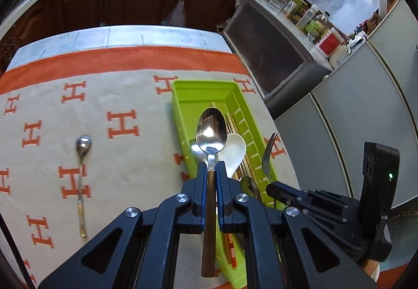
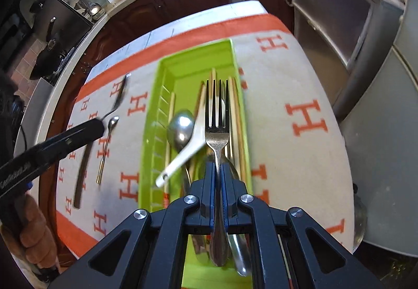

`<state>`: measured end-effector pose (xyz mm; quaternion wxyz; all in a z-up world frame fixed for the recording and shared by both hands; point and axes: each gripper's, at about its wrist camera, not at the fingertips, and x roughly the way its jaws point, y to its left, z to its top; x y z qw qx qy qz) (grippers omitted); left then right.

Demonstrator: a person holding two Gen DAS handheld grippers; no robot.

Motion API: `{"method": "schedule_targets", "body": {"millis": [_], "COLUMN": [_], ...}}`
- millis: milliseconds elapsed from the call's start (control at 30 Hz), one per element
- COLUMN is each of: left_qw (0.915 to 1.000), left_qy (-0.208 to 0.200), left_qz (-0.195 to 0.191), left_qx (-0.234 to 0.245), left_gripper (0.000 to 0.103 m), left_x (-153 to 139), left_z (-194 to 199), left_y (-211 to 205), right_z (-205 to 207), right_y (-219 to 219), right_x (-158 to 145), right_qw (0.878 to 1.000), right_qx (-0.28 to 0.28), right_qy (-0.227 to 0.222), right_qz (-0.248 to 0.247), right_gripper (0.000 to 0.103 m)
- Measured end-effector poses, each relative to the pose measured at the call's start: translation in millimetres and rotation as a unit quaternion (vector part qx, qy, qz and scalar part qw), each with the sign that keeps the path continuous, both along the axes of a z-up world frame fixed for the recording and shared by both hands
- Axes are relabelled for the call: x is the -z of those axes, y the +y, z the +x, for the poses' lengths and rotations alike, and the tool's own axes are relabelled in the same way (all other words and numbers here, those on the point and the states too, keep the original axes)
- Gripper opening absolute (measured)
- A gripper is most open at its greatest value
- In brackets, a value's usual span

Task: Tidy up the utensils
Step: 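Carry the spoon and fork into the green tray and open both tools, then move the right tool to the gold-handled small spoon and grasp it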

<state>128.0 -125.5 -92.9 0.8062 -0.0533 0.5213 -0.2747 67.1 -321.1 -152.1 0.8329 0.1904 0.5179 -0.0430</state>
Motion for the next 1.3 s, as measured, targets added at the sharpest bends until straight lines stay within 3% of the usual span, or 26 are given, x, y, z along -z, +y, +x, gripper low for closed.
{"method": "schedule_targets", "body": {"millis": [167,300,600,900,1000,1200,1300], "left_qw": [0.9998,0.9994,0.9979,0.9973,0.9959,0.9902,0.9870], "left_qy": [0.016,0.027,0.041,0.004,-0.019,-0.056,-0.071], "left_qz": [0.014,0.022,0.051,0.072,0.084,0.108,0.114], "left_qx": [0.002,-0.001,0.003,-0.012,-0.028,-0.069,-0.088], "left_gripper": [0.004,0.004,0.006,0.028,0.046,0.051,0.060], "left_x": [15.1,24.3,36.6,19.8,11.9,1.6,-1.7], "left_z": [5.9,9.6,-2.4,-29.0,-38.2,-57.5,-65.7], "left_y": [-24.6,-33.5,-42.8,-19.5,0.0,45.5,67.6], "right_z": [-9.0,-19.6,-40.0,-39.5,-36.7,-31.2,-29.2], "right_y": [-15.0,-29.6,-66.1,-43.9,-28.0,5.1,21.1], "right_x": [12.4,1.2,-12.5,-13.4,-12.6,-11.8,-13.4], "right_qw": [0.999,0.996,0.987,0.989,0.992,0.995,0.996], "right_qx": [0.015,0.049,0.121,0.098,0.077,0.031,0.012], "right_qy": [-0.017,-0.056,-0.088,-0.087,-0.084,-0.077,-0.072], "right_qz": [0.034,0.048,0.061,0.063,0.054,0.050,0.042], "right_gripper": [0.009,0.015,0.015,0.015,0.015,0.015,0.015]}}
